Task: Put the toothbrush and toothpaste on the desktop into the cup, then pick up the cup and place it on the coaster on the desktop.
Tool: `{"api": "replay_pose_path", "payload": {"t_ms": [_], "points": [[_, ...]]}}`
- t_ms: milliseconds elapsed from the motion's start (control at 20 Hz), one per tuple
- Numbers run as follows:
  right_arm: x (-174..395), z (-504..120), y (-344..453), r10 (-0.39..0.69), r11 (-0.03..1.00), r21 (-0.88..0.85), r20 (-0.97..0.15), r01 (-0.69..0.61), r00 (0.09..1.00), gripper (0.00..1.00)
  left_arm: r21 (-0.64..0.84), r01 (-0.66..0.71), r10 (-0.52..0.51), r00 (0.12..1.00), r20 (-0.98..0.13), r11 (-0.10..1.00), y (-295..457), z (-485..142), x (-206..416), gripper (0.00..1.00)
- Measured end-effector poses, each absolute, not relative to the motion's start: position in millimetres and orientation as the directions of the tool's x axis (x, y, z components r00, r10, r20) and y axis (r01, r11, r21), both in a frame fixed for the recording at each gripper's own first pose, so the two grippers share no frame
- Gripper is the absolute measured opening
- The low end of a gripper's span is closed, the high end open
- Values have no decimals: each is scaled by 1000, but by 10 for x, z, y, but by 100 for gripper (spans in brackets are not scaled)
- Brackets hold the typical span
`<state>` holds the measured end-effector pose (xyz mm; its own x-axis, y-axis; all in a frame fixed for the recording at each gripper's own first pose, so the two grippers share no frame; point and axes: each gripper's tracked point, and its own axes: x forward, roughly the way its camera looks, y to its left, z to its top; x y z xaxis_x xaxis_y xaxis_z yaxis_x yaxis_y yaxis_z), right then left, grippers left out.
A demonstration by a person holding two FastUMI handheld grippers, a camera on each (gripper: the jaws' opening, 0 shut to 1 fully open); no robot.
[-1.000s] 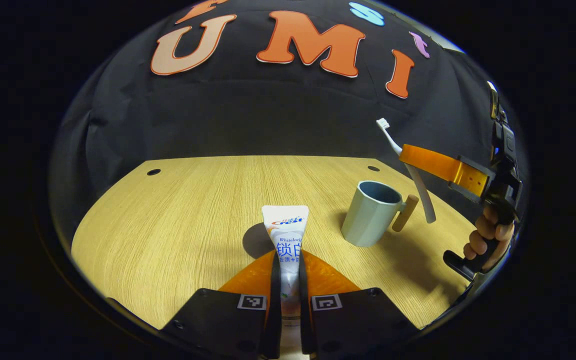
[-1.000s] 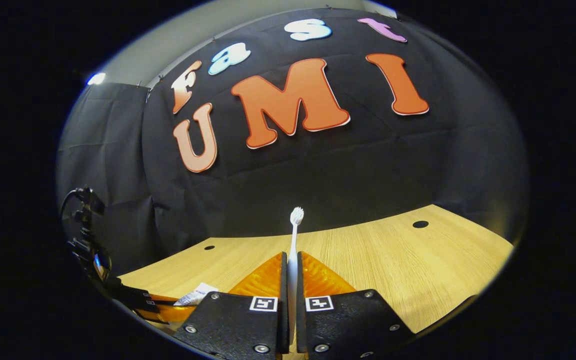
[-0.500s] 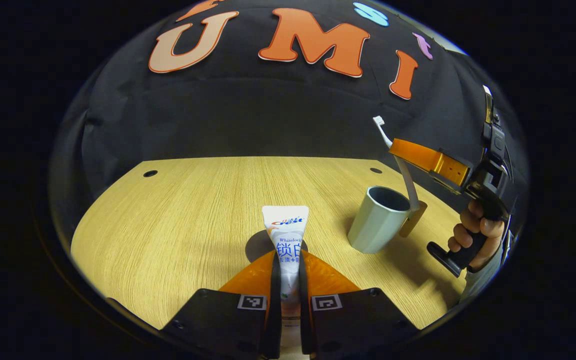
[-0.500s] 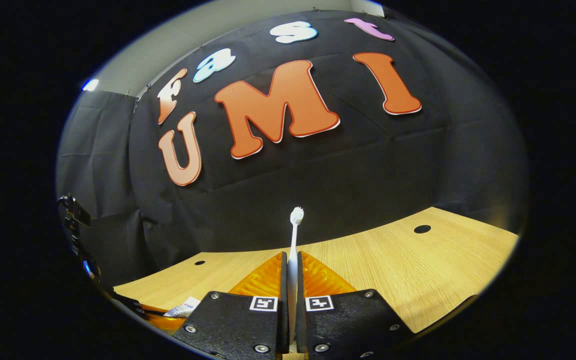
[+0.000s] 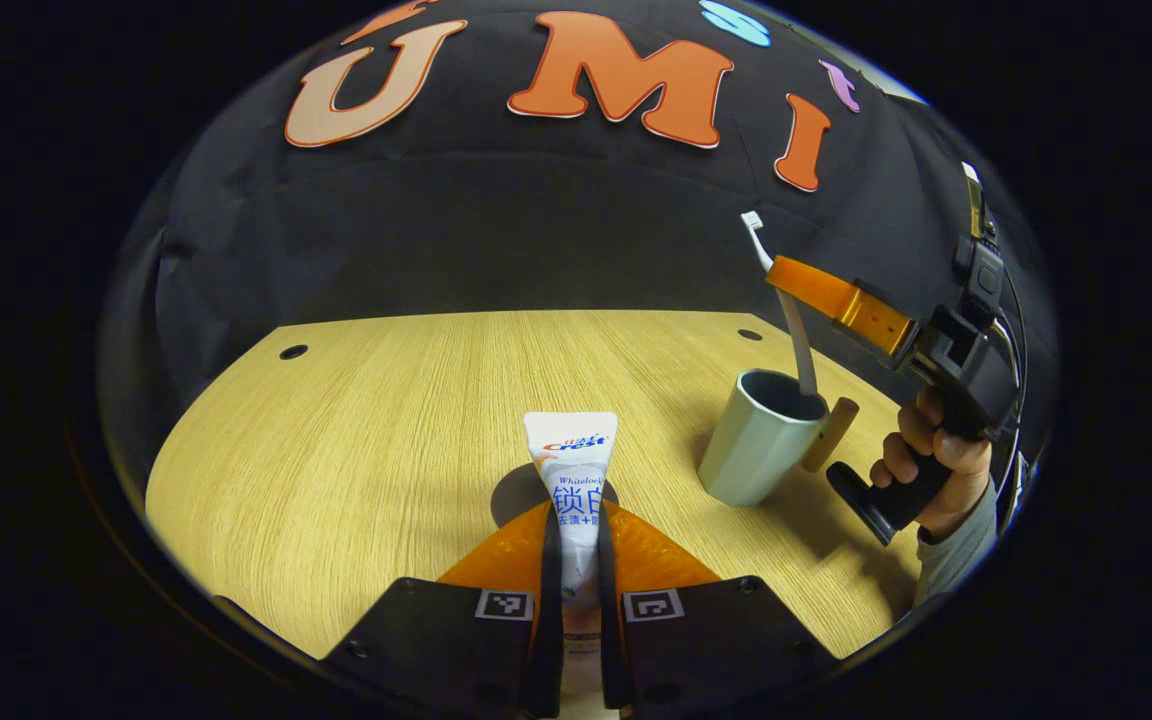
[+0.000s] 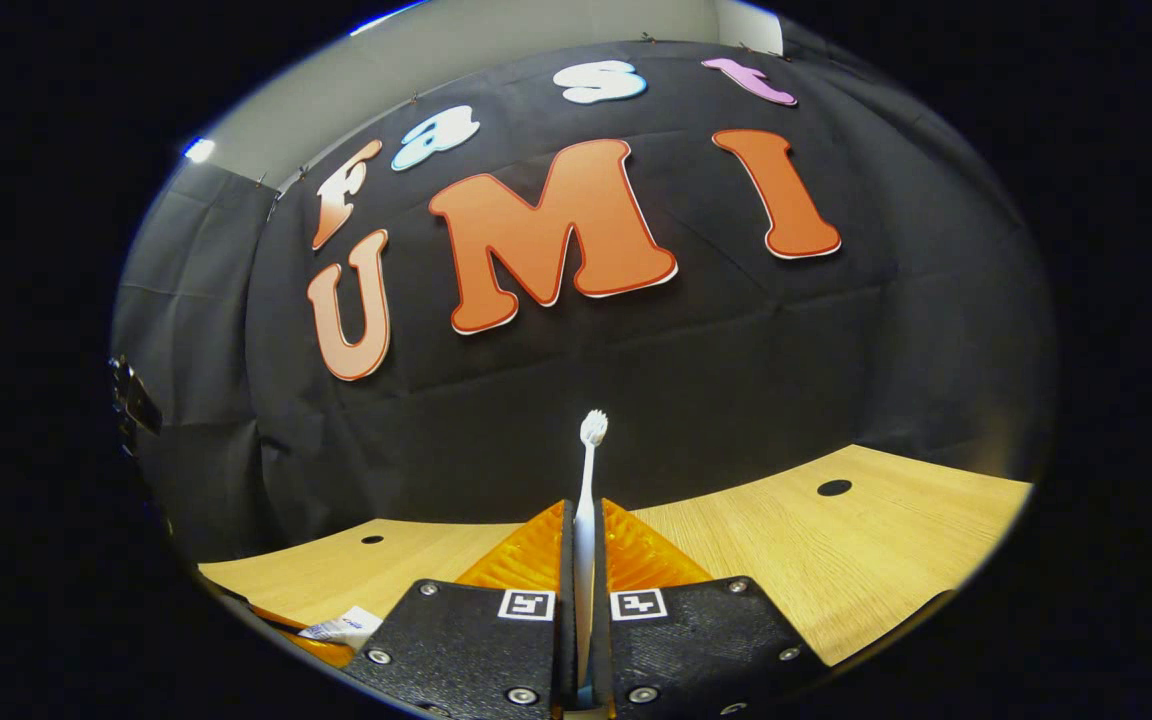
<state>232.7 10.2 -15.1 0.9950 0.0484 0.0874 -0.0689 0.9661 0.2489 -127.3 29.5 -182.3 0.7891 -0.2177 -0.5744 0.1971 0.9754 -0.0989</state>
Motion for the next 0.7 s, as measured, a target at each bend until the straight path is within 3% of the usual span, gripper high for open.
{"api": "replay_pose_path", "payload": {"t_ms": [250,300,350,700], "points": [[2351,-322,102,25,979,202,78,-40,997,6,-100,182,-205,787,-582,978,298,-1677,-1265,19],[2351,-348,113,26,979,202,75,-41,997,11,-98,179,-202,791,-578,979,304,-1618,-1265,20],[2348,-378,126,27,979,202,71,-41,997,7,-94,178,-199,794,-575,980,300,-1578,-1250,19],[2255,-456,175,39,984,172,61,-49,997,9,-84,184,-199,805,-558,979,225,-1453,-1107,19]]}}
